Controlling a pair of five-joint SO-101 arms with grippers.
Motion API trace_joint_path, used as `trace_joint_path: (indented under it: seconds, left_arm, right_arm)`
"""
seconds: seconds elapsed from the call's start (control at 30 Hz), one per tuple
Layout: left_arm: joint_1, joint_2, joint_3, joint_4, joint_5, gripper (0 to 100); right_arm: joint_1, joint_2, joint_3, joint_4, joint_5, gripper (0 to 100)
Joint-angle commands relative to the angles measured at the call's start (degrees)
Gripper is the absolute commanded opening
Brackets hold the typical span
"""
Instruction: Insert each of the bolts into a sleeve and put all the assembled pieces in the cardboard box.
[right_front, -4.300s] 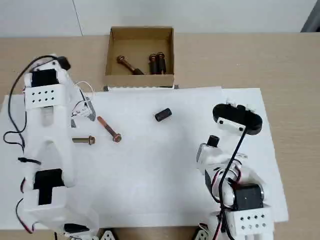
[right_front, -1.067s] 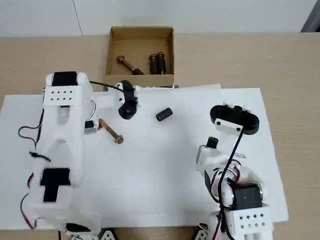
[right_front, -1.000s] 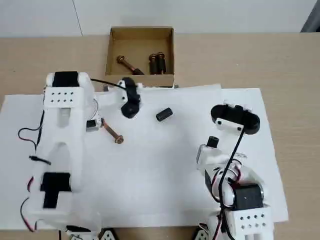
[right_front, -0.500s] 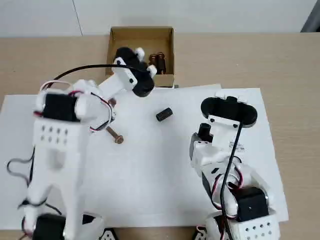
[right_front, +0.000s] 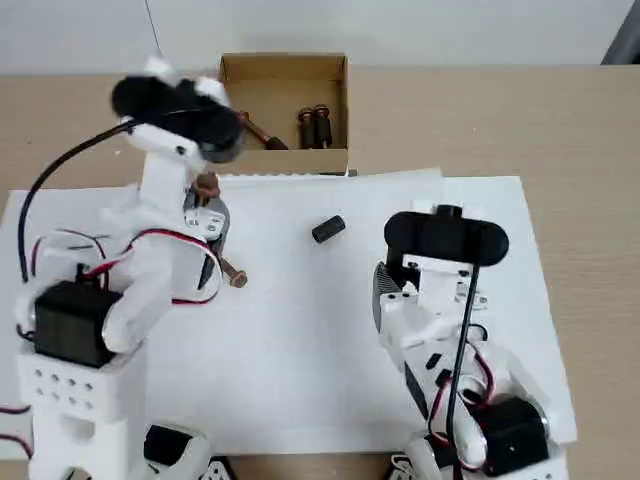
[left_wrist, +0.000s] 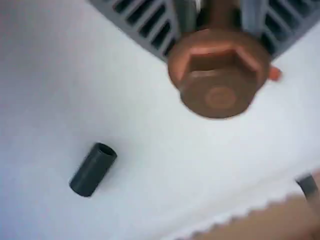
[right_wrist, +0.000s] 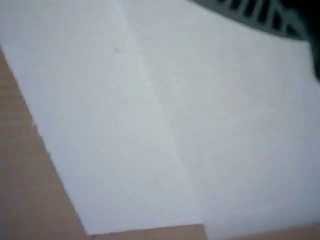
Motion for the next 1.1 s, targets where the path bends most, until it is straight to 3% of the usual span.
trace_joint_path:
  seconds: [0.0,0.27,0.5,0.6,0.8,1.07]
  left_arm:
    - [0.3,-7.6,8.7,-6.8,6.8,1]
    - [0.3,-36.5,41.8,-29.3,10.6,1]
    - [0.3,-58.7,62.7,-38.2,12.1,1]
    - [0.3,-65.1,67.8,-39.8,17.7,1]
    - [0.4,-63.7,69.7,-42.9,28.0,1]
    - [8.7,-63.6,69.7,-44.0,35.1,1]
  right_arm:
    - [-0.1,-1.5,1.6,-4.2,0.6,0.2]
    - [-2.7,-5.4,15.3,-19.5,3.1,0.2]
    - [-11.7,-5.1,24.7,-28.4,3.5,0.2]
    - [-15.3,-5.1,27.8,-31.8,4.0,0.2]
    - [-20.2,-5.6,34.5,-37.6,13.0,0.2]
    - [-24.8,-5.6,35.9,-40.2,16.5,0.2]
